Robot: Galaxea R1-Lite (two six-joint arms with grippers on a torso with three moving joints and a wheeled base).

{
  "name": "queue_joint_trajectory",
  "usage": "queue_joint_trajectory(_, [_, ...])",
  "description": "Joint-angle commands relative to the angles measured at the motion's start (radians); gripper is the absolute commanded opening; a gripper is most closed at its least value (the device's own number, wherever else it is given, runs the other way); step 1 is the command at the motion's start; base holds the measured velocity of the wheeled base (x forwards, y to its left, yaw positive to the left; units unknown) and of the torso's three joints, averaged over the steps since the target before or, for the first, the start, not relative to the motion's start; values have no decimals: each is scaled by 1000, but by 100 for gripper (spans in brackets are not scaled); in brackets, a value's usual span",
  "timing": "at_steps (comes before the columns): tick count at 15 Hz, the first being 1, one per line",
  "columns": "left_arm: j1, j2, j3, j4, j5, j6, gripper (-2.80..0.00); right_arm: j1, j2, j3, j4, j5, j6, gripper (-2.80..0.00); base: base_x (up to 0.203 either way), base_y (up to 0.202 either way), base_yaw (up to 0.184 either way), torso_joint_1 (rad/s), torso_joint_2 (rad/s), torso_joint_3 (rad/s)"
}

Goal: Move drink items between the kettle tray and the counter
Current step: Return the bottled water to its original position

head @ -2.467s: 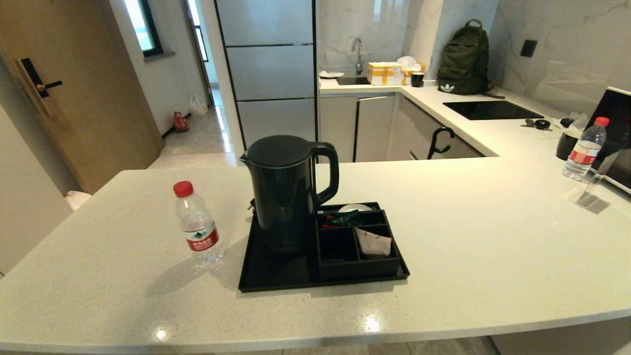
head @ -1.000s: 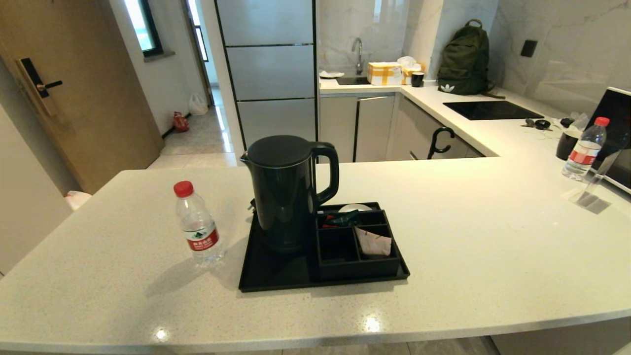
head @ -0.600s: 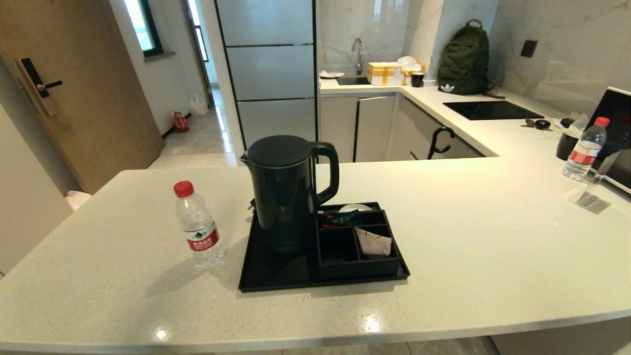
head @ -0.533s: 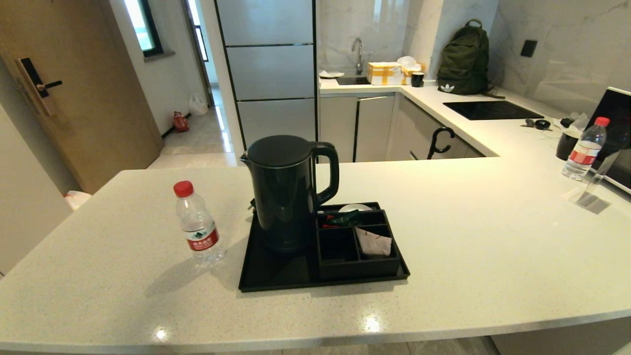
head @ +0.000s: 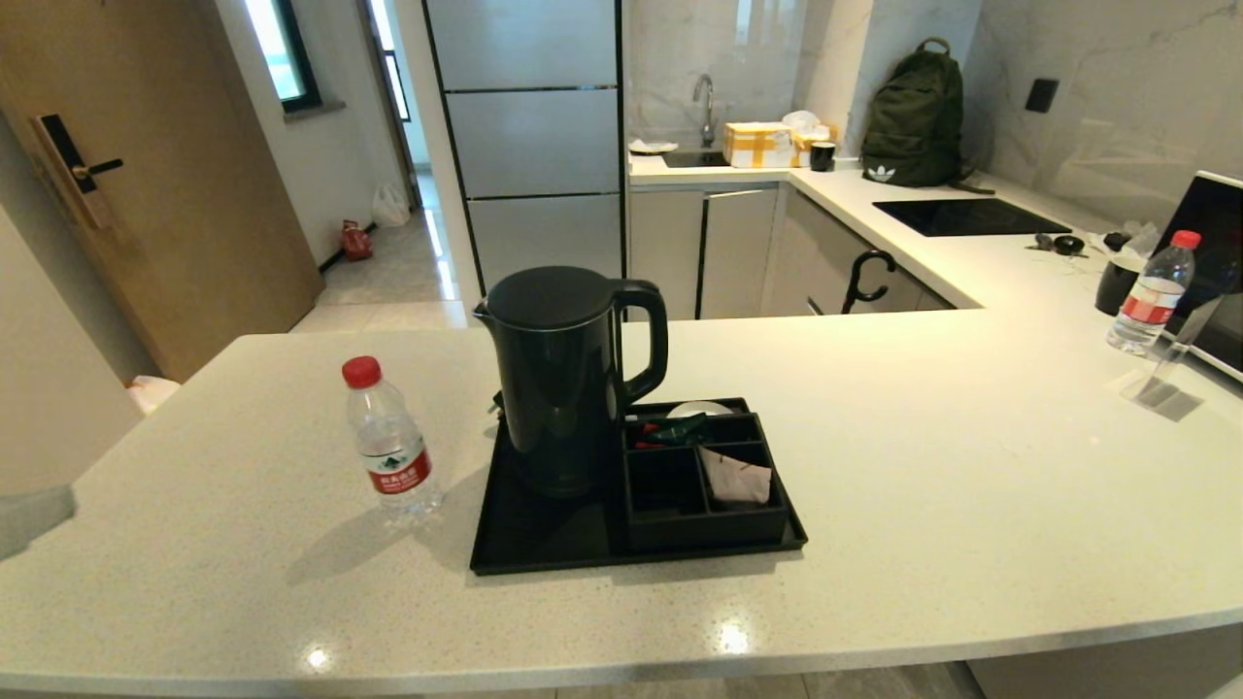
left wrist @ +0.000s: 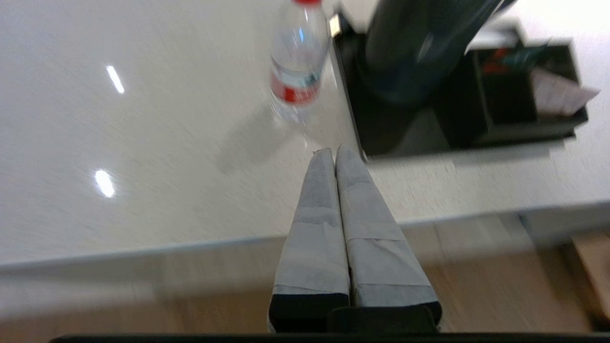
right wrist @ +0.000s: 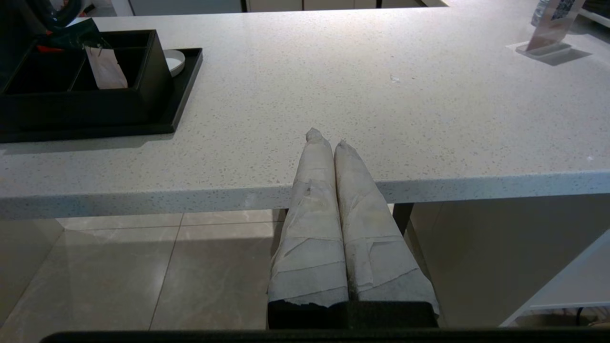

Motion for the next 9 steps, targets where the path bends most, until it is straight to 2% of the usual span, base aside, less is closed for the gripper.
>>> queue_joint_trajectory(1, [2, 330, -161, 99, -21, -13, -280, 0, 1, 2, 0, 0, 0, -280, 0, 0, 0, 0, 0, 0])
queue_joint_trajectory(3, [8, 465, -254, 169, -53, -26, -280, 0, 1, 2, 0, 0, 0, -280, 0, 0, 0, 0, 0, 0])
queue_joint_trajectory(5, [15, 634, -266, 185, -81, -34, -280, 0, 1, 2, 0, 0, 0, -280, 0, 0, 0, 0, 0, 0])
queue_joint_trajectory(6, [17, 675, -241, 130, -87, -35, -280, 0, 1, 2, 0, 0, 0, -280, 0, 0, 0, 0, 0, 0])
queue_joint_trajectory(7, [19, 692, -174, 9, -94, -36, 0, 0, 1, 2, 0, 0, 0, -280, 0, 0, 0, 0, 0, 0])
queue_joint_trajectory(9, [27, 708, 32, -358, -106, -32, 0, 0, 1, 2, 0, 0, 0, -280, 0, 0, 0, 0, 0, 0])
